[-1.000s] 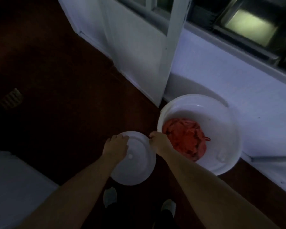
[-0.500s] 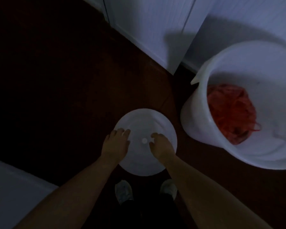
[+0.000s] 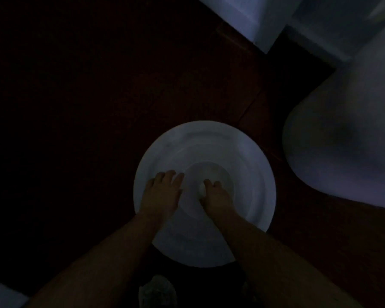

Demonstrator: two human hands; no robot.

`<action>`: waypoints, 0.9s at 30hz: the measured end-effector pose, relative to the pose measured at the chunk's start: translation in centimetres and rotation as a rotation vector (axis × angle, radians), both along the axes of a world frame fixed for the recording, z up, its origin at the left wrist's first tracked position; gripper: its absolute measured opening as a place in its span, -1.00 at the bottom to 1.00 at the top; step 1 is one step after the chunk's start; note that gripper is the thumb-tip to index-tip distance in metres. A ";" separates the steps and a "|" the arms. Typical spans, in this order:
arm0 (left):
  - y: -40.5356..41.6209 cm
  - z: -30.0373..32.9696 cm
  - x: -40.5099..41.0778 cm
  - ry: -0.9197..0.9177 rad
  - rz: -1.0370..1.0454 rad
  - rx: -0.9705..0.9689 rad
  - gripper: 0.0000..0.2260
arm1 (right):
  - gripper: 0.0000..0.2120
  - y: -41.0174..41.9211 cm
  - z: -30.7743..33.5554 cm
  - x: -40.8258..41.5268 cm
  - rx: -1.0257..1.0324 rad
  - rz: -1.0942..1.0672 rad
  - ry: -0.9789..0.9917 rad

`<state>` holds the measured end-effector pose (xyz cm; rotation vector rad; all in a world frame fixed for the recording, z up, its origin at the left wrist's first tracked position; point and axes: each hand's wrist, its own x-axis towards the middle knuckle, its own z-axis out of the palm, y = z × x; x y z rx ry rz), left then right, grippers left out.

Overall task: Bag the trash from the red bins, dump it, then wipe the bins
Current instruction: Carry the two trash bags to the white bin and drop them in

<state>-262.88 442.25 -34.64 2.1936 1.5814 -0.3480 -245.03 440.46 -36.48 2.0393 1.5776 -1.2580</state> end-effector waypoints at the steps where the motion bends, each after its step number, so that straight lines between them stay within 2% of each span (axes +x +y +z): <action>1: -0.2 -1.0 0.0 -0.004 0.001 0.000 -0.54 | -0.48 0.0 -1.2 0.0 -0.016 0.018 -0.016; 8: -0.7 -4.1 -0.5 0.005 -0.024 0.001 -0.55 | -0.64 0.5 -5.2 -0.1 0.029 0.114 -0.076; 16: -0.6 -1.9 -1.1 0.012 -0.021 0.037 -0.56 | -0.67 0.6 -3.3 -0.9 0.058 0.180 -0.110; 21: -1.2 4.7 -2.1 0.004 -0.011 0.036 -0.56 | -0.66 0.5 3.2 -1.9 0.075 0.194 -0.111; 27: 0.9 18.1 -3.2 0.004 -0.001 0.136 -0.59 | -0.64 2.6 16.9 -3.2 0.141 0.216 -0.120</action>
